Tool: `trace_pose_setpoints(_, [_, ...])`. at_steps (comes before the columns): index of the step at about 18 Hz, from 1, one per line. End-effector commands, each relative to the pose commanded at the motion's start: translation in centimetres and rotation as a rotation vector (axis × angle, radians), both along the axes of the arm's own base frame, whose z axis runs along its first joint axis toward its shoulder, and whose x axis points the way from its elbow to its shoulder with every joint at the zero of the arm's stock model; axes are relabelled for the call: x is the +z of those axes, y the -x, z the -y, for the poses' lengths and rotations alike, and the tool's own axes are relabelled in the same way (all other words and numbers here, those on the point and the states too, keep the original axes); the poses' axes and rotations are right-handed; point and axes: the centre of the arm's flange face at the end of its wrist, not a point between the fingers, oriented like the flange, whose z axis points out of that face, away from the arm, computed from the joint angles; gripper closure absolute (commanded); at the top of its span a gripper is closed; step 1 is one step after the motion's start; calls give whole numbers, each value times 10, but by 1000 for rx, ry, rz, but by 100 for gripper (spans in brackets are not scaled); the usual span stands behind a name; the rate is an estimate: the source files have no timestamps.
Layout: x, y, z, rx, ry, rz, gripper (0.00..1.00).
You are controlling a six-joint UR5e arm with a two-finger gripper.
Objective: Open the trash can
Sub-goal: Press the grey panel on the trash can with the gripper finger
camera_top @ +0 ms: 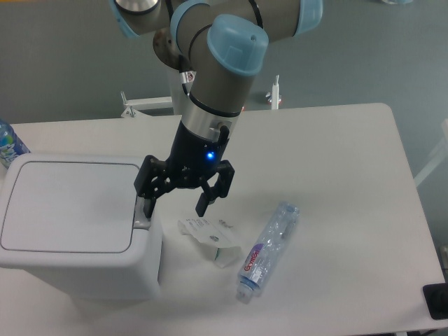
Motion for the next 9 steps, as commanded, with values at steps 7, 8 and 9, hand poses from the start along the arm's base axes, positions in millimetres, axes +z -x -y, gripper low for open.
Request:
trace_pose_setpoints(7, [-3, 0, 0, 0, 2, 2, 0])
trace_pose_setpoints(8, [-3, 0, 0, 0, 2, 2, 0])
trace_pose_setpoints(9, [-4, -1, 1, 0, 3, 3, 0])
